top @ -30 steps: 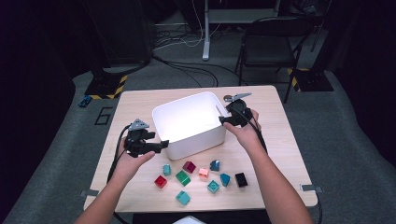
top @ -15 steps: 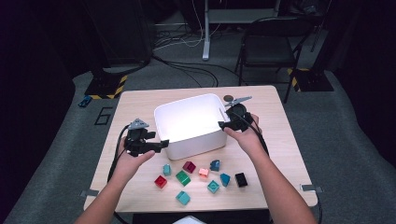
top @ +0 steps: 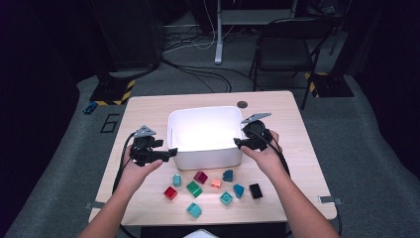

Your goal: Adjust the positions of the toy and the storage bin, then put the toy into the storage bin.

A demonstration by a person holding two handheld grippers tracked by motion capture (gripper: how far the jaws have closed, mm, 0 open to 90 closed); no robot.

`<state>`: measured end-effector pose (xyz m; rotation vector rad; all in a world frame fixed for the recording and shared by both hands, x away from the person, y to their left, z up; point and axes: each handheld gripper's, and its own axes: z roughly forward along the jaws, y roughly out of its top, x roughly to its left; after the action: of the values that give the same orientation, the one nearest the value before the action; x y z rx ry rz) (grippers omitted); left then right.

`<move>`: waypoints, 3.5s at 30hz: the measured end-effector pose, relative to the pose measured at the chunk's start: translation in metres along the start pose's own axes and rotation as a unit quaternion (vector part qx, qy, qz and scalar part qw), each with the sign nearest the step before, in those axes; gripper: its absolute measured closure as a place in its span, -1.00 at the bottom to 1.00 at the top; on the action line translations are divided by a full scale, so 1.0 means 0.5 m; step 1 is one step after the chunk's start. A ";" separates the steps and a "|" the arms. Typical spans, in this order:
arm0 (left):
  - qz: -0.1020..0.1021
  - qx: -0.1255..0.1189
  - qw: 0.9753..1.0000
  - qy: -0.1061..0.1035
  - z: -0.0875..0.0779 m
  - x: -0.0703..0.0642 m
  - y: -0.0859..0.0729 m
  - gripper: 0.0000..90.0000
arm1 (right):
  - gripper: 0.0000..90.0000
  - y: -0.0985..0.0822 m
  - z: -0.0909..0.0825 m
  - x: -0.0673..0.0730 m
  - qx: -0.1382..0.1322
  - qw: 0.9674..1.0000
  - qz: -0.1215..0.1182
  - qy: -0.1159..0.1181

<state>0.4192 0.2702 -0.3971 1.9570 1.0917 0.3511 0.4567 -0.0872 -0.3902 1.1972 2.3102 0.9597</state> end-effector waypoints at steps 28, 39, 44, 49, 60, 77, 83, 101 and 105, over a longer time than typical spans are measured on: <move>0.003 -0.014 1.000 -0.008 -0.038 0.033 0.023 -0.15 | -0.02 -0.018 -0.094 -0.001 -0.045 0.999 -0.005 0.000; -0.013 -0.030 0.999 -0.001 -0.061 0.075 0.012 -0.14 | -0.01 -0.099 -0.145 0.006 -0.056 0.998 -0.016 -0.025; -0.018 -0.042 0.999 -0.002 -0.065 0.076 0.013 -0.14 | 0.00 -0.142 -0.138 0.019 -0.060 0.998 -0.005 -0.018; -0.012 -0.038 0.999 0.003 -0.061 0.073 0.013 -0.15 | 0.00 -0.179 -0.124 0.027 -0.055 0.998 -0.003 -0.026; -0.006 -0.032 0.999 0.019 -0.049 0.091 0.016 -0.08 | 0.12 -0.246 -0.092 0.050 -0.038 0.999 -0.009 -0.026; -0.030 -0.056 0.998 0.024 -0.064 0.115 0.017 -0.10 | 0.06 -0.309 -0.041 0.069 -0.001 1.000 0.016 -0.001; -0.036 -0.059 0.997 0.028 -0.066 0.120 0.017 -0.10 | 0.03 -0.318 -0.035 0.071 0.008 1.000 0.026 0.003; -0.041 -0.062 0.997 0.024 -0.065 0.125 0.019 -0.11 | 0.20 -0.337 -0.013 0.065 0.059 0.998 0.021 0.004; -0.039 -0.059 0.997 0.024 -0.062 0.123 0.019 -0.11 | 0.26 -0.338 -0.012 0.063 0.064 0.998 0.027 0.005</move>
<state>0.4420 0.3338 -0.3800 1.8052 1.1489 0.4125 0.3388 -0.1329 -0.5068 1.3143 2.3883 0.8487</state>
